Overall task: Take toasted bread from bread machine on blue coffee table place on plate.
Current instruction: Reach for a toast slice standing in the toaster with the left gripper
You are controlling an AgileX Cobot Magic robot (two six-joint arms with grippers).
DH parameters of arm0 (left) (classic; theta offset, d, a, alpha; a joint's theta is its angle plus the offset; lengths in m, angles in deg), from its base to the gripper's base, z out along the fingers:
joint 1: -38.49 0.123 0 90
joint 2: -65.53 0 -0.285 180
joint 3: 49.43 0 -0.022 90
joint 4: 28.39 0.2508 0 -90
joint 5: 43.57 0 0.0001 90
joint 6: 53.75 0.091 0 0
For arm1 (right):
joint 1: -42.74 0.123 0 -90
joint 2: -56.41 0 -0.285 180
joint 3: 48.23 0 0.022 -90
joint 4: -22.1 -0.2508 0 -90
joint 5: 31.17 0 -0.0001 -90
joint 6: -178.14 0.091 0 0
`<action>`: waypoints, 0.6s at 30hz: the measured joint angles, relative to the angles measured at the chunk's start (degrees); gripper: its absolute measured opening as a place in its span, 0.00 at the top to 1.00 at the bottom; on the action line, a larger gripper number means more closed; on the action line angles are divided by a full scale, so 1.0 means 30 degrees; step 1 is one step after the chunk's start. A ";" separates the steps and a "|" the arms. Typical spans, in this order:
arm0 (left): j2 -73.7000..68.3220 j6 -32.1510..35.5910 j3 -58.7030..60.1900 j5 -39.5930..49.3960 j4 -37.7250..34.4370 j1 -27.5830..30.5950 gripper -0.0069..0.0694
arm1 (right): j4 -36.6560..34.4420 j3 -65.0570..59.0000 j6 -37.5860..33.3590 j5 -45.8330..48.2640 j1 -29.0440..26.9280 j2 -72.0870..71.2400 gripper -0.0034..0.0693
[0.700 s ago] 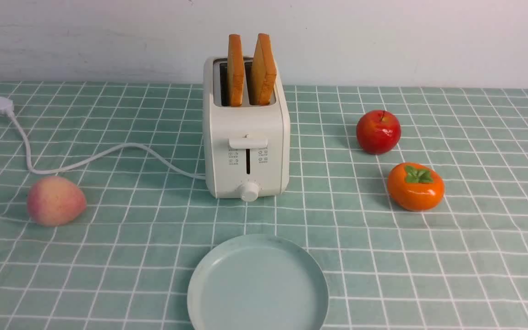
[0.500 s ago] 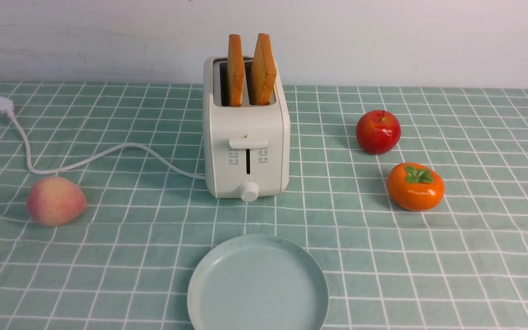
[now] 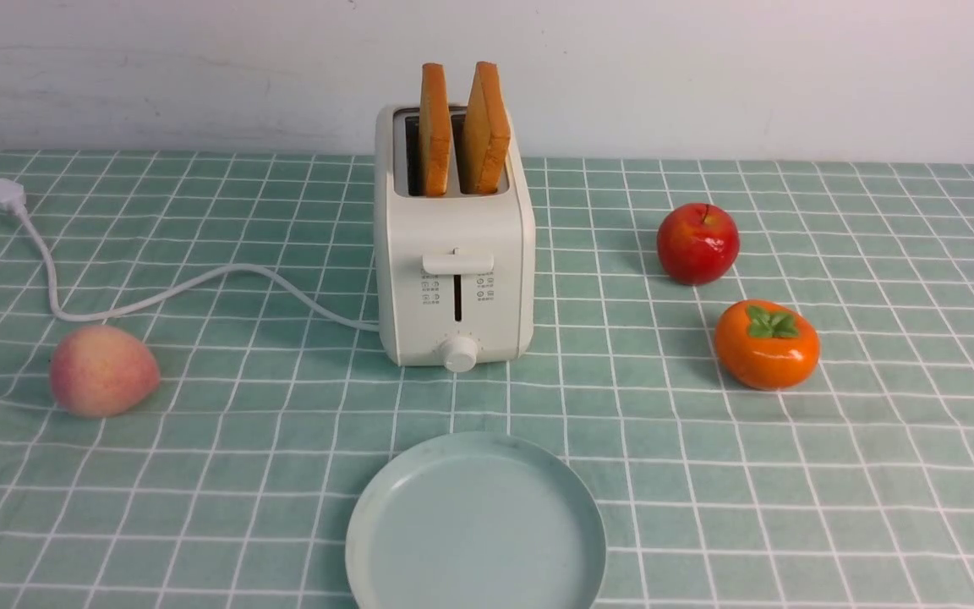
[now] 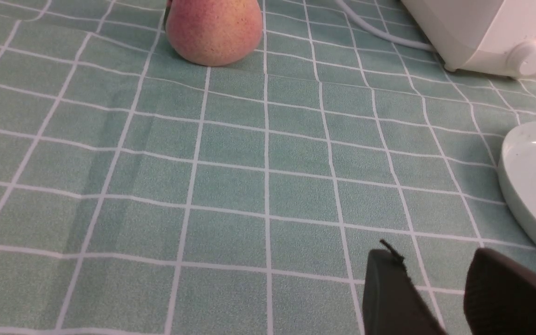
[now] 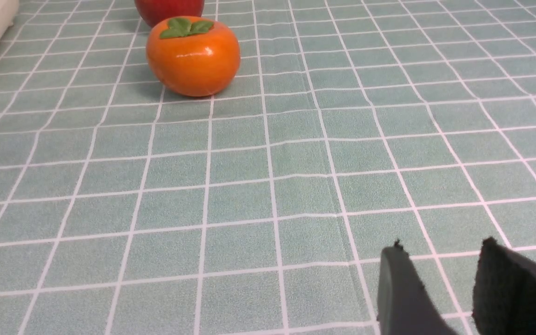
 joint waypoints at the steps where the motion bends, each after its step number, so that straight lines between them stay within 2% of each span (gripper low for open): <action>1: 0.0000 0.0000 0.0000 0.0000 0.0000 0.0000 0.60 | 0.0000 0.0000 0.0000 0.0000 0.0000 0.0000 0.62; 8: 0.0000 0.0023 0.0000 0.0000 0.0063 0.0000 0.60 | 0.0000 0.0000 0.0000 0.0000 0.0000 0.0000 0.62; 12: 0.0000 -0.0234 0.0000 -0.0987 0.0016 0.0000 0.60 | 0.0000 0.0000 0.0000 0.0000 0.0000 0.0000 0.62; 16: 0.0000 -0.2205 0.0000 -0.3321 -0.2392 0.0000 0.60 | -0.0506 0.0000 0.0037 -0.0184 0.0000 0.0000 0.62; 18: 0.0000 -0.3043 0.0000 -0.4796 -0.3870 0.0000 0.60 | -0.1880 -0.0074 0.0468 -0.0715 0.0000 0.0000 0.62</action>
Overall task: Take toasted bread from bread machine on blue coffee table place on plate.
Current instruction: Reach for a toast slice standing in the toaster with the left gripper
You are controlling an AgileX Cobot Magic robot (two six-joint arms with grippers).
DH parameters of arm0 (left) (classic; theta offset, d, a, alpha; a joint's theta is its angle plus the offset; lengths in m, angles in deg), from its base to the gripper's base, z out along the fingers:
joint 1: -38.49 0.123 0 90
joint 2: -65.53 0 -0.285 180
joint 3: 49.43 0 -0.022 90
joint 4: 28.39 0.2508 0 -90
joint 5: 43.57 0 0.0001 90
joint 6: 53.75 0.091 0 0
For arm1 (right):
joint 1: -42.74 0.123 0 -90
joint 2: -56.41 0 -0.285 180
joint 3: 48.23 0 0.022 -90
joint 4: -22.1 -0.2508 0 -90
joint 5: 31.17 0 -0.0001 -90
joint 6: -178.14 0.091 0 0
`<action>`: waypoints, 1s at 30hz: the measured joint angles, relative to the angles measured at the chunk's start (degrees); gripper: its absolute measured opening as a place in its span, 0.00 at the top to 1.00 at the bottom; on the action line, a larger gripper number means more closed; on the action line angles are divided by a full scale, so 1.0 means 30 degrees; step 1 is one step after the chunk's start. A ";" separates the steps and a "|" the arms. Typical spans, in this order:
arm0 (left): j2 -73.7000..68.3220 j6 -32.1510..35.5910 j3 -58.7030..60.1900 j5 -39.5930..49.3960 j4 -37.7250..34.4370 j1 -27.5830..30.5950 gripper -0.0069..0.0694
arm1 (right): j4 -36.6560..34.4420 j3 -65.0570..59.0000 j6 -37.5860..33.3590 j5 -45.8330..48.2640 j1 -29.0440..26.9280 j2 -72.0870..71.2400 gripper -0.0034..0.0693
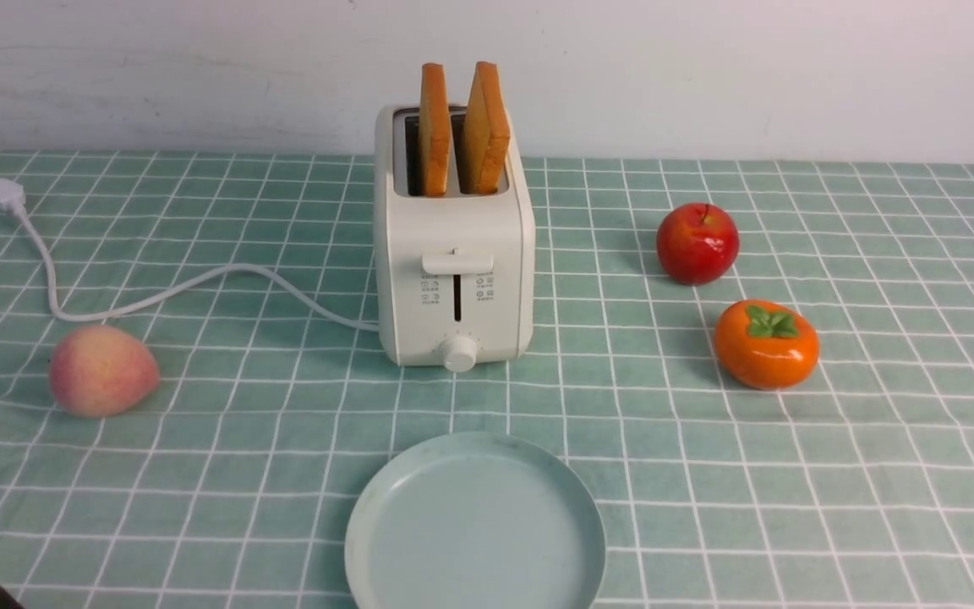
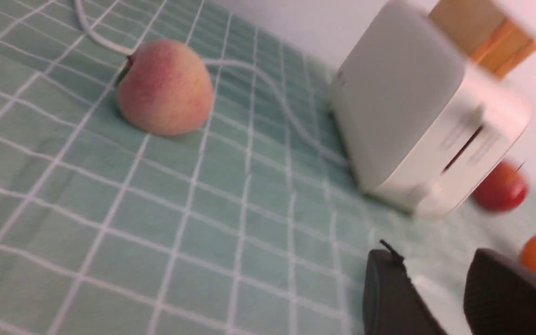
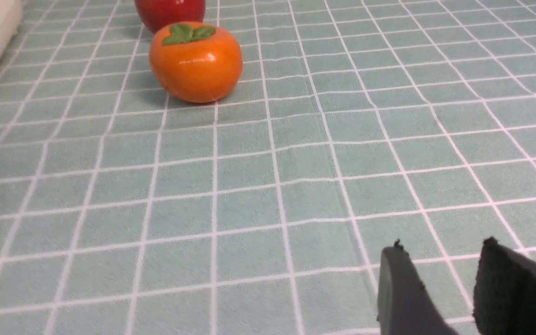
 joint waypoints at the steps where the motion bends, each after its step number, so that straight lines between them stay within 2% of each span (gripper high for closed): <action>1: 0.0000 -0.0275 0.0000 -0.0909 -0.0689 0.0000 0.60 | -0.1104 -0.0075 0.0414 -0.0637 0.0000 0.0000 0.62; 3: 0.0000 -0.0503 0.0000 -0.2721 -0.1644 0.0000 0.60 | -0.3574 -0.0100 0.1326 -0.1898 0.0000 0.0000 0.62; 5: 0.0000 -0.0548 0.0000 -0.3705 -0.1999 0.0000 0.60 | -0.4757 -0.0100 0.1663 -0.2700 0.0000 0.0000 0.62; 6: 0.0000 -0.0548 0.0000 -0.5693 -0.2734 0.0000 0.60 | -0.6687 -0.0100 0.2143 -0.4074 0.0000 0.0000 0.62; 7: 0.0000 -0.0548 0.0000 -0.6315 -0.2967 0.0000 0.61 | -0.7276 -0.0100 0.2220 -0.4441 0.0000 0.0000 0.62; 9: 0.0000 -0.0548 0.0000 -0.8104 -0.3637 0.0000 0.64 | -0.8915 -0.0100 0.2434 -0.5384 0.0000 0.0000 0.62; 10: 0.0000 -0.0548 0.0000 -0.9153 -0.3976 0.0000 0.70 | -0.9516 -0.0100 0.2475 -0.5827 0.0000 0.0000 0.62; 14: 0.0000 -0.0291 -0.0464 -1.0638 -0.4324 0.0000 0.93 | -1.0482 -0.0100 0.2514 -0.6438 0.0000 0.0000 0.62; 19: -0.1130 0.1528 -0.3262 -1.0628 -0.4324 0.0000 0.93 | -1.1586 0.0073 0.3141 -0.6357 0.0000 0.0000 0.62; 21: -0.3776 0.2612 -0.6283 -0.9436 -0.4324 0.0000 0.93 | -1.1201 0.1610 0.2657 -0.4830 0.0000 0.0026 0.63; 23: -0.4968 0.2833 -0.7454 -0.8245 -0.4305 0.0000 0.93 | -1.0754 0.2610 0.2087 -0.3859 0.0000 0.0150 0.63; 25: -0.8763 0.3004 -1.0785 -0.4004 -0.3962 0.0021 0.93 | -0.9789 0.6009 0.0768 -0.1255 0.0000 0.1510 0.69; 28: -1.2784 0.3025 -1.3490 0.0627 -0.3801 0.0021 0.93 | -0.9147 0.9415 0.0203 0.2273 0.0000 0.4099 0.79; 29: -1.3061 0.3025 -1.3840 0.1313 -0.3801 0.0021 0.93 | -0.9094 0.9638 0.0181 0.2273 0.0000 0.4312 0.79; 30: -1.5209 0.3045 -1.5043 0.3548 -0.3801 0.0021 0.93 | -0.8811 1.1479 -0.0081 0.4596 0.0000 0.6236 0.86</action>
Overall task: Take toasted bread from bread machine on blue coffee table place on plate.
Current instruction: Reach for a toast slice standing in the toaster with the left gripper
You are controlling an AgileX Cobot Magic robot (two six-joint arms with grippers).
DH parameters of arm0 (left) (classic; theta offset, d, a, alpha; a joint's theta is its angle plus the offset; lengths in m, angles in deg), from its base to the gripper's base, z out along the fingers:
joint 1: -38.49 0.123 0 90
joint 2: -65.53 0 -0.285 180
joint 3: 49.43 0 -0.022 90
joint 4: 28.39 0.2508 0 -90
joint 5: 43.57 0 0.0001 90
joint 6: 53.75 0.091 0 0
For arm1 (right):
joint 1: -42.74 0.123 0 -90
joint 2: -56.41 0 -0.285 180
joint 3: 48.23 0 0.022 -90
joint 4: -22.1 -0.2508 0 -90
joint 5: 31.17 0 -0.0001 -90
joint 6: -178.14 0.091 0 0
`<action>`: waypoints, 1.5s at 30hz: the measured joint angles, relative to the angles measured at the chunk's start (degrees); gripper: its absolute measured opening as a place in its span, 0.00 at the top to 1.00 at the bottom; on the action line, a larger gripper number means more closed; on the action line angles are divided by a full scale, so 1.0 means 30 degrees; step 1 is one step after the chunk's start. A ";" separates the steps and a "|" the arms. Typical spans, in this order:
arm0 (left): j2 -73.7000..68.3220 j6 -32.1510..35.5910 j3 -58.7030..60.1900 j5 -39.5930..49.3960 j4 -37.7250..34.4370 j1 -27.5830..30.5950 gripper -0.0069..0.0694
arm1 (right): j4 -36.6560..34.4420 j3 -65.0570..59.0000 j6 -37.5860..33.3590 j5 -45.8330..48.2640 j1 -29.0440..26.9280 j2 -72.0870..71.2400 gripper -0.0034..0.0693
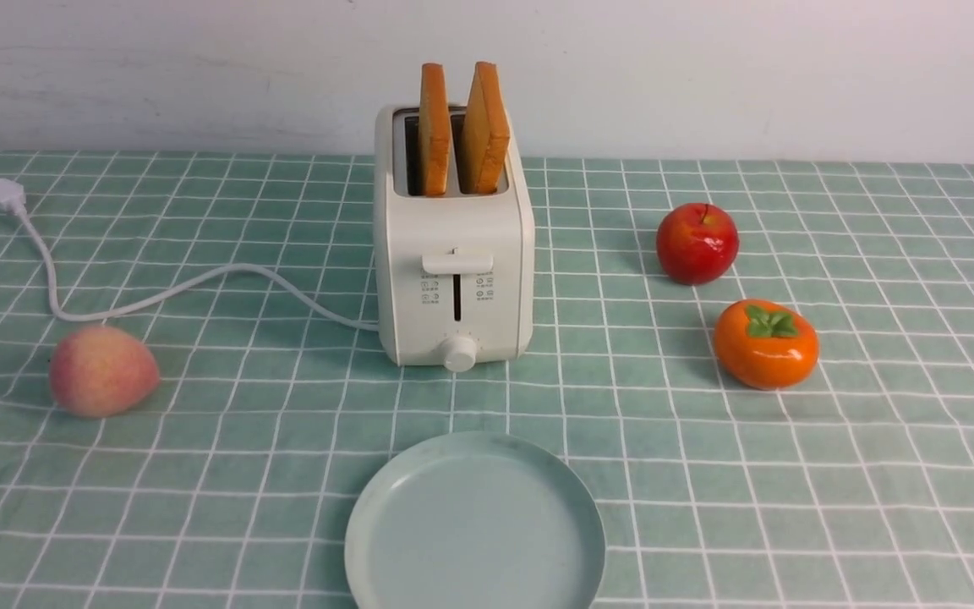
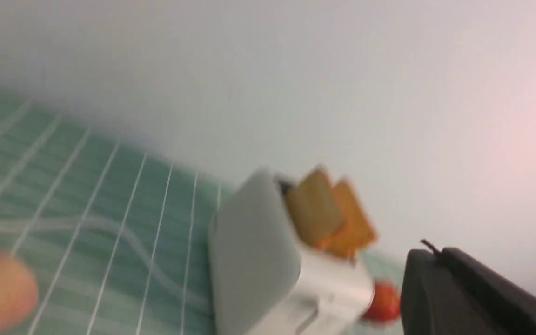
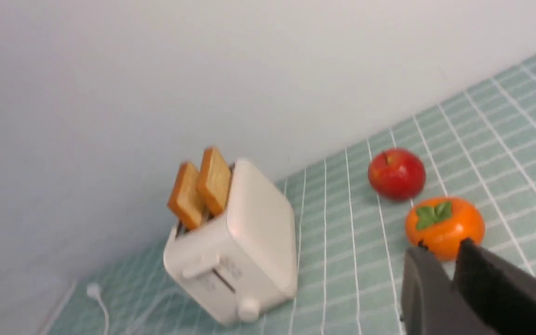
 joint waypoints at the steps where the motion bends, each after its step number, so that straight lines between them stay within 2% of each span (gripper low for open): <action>1: -0.0775 0.0045 -0.0378 0.1097 0.0000 0.0000 0.93 | 0.0173 0.0531 -0.0227 0.1009 0.0000 0.0631 0.89; 4: -0.4297 0.0952 -0.1711 0.3875 -0.0062 0.0000 0.93 | 0.0887 0.2306 -0.1366 0.3949 0.0000 0.3542 0.97; 9: -0.8257 0.4042 -0.3972 0.6013 -0.1098 -0.0125 0.93 | 0.1646 0.2795 -0.2154 0.6416 0.0000 0.7010 0.97; 14: -1.1022 0.6265 -0.7713 0.5898 -0.1643 -0.1858 0.93 | 0.1582 0.2795 -0.2230 0.6567 0.0000 0.8438 0.96; 18: -1.3377 0.6600 -1.0764 0.5192 -0.1557 -0.2859 0.93 | 0.1487 0.2795 -0.2230 0.5965 0.0000 0.8505 0.95; 26: -1.8341 0.6518 -1.6930 0.5723 -0.1518 -0.3035 0.91 | 0.0952 0.2795 -0.2230 0.5536 0.0000 0.8468 0.95; 32: -2.1566 0.6518 -2.0265 0.5199 -0.1479 -0.3035 0.65 | 0.0614 0.2795 -0.2230 0.5536 0.0000 0.8468 0.93; 33: -2.2282 0.6518 -2.0809 0.4807 -0.1465 -0.3035 0.54 | 0.0614 0.2795 -0.2230 0.5522 0.0000 0.8468 0.93; 34: -2.2680 0.6518 -2.1017 0.4543 -0.1442 -0.3035 0.47 | 0.0614 0.2795 -0.2230 0.5471 0.0000 0.8468 0.93; 38: -2.3919 0.6518 -2.1282 0.3645 -0.1500 -0.3035 0.28 | 0.0614 0.2795 -0.2230 0.5362 0.0000 0.8468 0.92; 40: -2.4237 0.6518 -2.1322 0.3356 -0.1625 -0.3035 0.24 | 0.0614 0.2795 -0.2230 0.5340 0.0000 0.8468 0.92; 43: -2.4347 0.6518 -2.1357 0.3234 -0.1625 -0.3035 0.26 | 0.0614 0.2795 -0.2230 0.5322 0.0000 0.8468 0.91; 45: -2.4324 0.6518 -2.1379 0.3123 -0.1625 -0.3035 0.40 | 0.0633 0.2795 -0.2230 0.5322 0.0000 0.8468 0.91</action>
